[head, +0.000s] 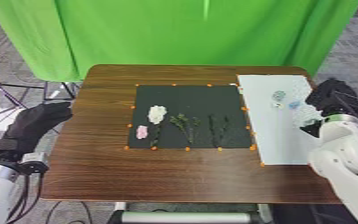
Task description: Arrange flowers
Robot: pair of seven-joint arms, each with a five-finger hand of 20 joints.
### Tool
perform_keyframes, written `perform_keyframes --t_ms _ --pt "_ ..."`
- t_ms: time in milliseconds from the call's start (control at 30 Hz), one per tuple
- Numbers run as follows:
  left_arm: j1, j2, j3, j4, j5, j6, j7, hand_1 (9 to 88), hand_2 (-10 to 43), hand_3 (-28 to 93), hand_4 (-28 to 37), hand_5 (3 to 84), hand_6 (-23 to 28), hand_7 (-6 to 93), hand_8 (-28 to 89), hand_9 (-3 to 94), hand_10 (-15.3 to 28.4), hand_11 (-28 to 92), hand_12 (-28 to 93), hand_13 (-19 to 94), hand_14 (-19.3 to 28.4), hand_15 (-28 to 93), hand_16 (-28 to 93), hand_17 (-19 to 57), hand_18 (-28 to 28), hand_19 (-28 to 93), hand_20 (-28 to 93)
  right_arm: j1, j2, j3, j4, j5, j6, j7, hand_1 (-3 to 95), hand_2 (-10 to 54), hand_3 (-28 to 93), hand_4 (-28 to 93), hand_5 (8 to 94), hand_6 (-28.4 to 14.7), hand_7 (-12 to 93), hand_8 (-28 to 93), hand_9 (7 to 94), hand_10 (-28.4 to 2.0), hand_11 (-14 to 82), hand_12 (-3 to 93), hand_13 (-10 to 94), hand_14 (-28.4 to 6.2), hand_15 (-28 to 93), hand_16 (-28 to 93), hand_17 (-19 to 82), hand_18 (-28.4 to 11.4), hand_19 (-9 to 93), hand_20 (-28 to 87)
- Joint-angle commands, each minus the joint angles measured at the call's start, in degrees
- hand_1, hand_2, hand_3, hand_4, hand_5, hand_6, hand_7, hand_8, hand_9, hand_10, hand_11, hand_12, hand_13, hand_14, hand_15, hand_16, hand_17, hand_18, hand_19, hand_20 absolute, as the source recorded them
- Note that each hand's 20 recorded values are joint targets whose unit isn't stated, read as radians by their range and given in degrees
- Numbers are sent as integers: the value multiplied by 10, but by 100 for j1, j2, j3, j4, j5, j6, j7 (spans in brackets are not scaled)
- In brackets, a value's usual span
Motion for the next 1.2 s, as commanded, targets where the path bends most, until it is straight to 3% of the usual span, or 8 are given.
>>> perform_keyframes --t_ms 33,200,233,433,533,833,1067,1200 --pt "35 -53 3 -25 -22 -22 -32 232 -26 618 -234 493 35 117 -53 453 142 178 129 339 190 176 39 21 153 84 181 678 180 -469 -145 -329 -232 -197 656 -95 540 -180 819 -3 159 95 907 -122 52 365 937 -5 607 297 652 -132 932 570" --pt "26 -48 10 -26 -3 -11 -20 233 -26 619 -234 493 35 117 -54 452 142 179 129 339 191 176 39 21 153 81 180 592 209 -233 9 -87 -1556 62 555 -95 534 -153 753 0 160 103 806 -133 143 258 913 -13 607 323 622 -142 932 594" --pt "71 -70 -27 -44 -13 -18 -25 234 -26 618 -234 493 34 118 -54 452 141 178 129 339 191 175 39 21 153 81 180 560 173 -135 31 2 -1918 171 471 -95 593 -165 709 2 155 10 757 -139 146 226 898 -17 614 318 611 -145 932 600" --pt "149 -78 -106 -57 -4 -15 -41 240 -37 619 -225 496 26 122 -55 452 141 177 129 339 190 176 39 21 153 83 181 275 47 254 253 345 -3021 525 312 -95 564 -158 538 -17 71 -50 558 -194 72 185 852 -45 623 301 578 -158 932 590" --pt "90 -63 -76 -32 11 -56 -46 242 -39 617 -223 497 23 125 -55 452 141 177 129 339 190 175 38 21 153 83 181 196 -7 322 379 474 -3248 541 279 -95 539 -156 502 -21 51 -43 523 -208 66 177 844 -52 620 297 571 -161 932 579" --pt "54 -31 -53 -24 25 -88 -69 249 -42 610 -215 499 18 127 -59 452 141 178 129 339 189 173 39 21 153 80 180 -3 -88 212 469 490 -3094 643 353 -95 579 -155 522 -16 70 -42 576 -191 82 191 848 -48 638 285 578 -163 932 584" --pt "91 -67 -63 -47 19 -71 -63 251 -42 608 -215 498 19 127 -59 453 141 179 129 339 190 173 39 21 153 79 181 -115 -109 -5 519 306 -2139 626 524 -95 617 -192 623 -2 137 -53 702 -163 154 213 892 -21 634 280 617 -144 932 595" --pt "81 -60 -47 -48 5 -62 -71 250 -42 608 -215 498 23 124 -58 453 141 179 129 338 190 173 40 21 153 79 181 -8 -69 -92 503 180 -1651 529 671 -95 482 -153 739 -20 147 145 839 -129 65 355 920 -7 623 288 642 -134 932 598"
